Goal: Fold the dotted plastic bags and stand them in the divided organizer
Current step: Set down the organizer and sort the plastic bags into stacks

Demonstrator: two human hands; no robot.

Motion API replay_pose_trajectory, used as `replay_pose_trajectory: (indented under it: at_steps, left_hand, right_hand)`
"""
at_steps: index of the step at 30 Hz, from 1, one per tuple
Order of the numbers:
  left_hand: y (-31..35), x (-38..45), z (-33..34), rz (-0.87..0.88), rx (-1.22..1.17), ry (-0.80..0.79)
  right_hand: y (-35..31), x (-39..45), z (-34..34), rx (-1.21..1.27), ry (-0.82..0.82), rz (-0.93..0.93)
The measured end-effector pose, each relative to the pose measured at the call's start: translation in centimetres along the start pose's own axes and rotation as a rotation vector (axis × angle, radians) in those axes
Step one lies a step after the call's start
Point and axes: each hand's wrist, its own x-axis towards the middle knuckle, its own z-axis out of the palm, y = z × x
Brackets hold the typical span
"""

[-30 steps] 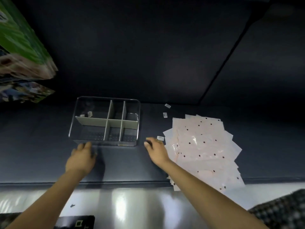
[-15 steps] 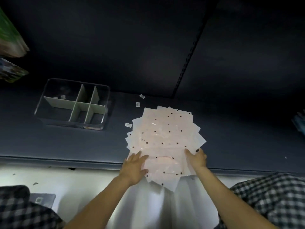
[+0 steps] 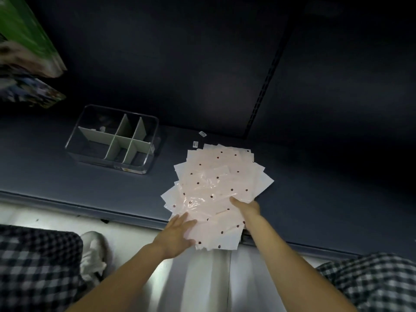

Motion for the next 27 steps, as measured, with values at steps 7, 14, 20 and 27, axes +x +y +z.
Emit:
replay_pose_trajectory:
  at_steps: [7, 14, 20, 27]
  left_hand:
    - [-1.1, 0.7, -0.3, 0.025, 0.06, 0.005]
    - [-2.0, 1.0, -0.1, 0.063, 0.111, 0.013]
    - [-0.7, 2.6, -0.3, 0.101, 0.078, 0.297]
    - [-0.9, 5.8, 0.7, 0.029, 0.091, 0.352]
  right_hand:
    - [-0.6, 0.4, -0.2, -0.326, 0.072, 0.034]
    - [0.9, -1.6, 1.5, -0.2, 0.076, -0.027]
    - [0.6, -0.6, -2.0, -0.272, 0.184, -0.051]
    - [-1.0, 3.2, -13.6, -0.419, 0.333, -0.037]
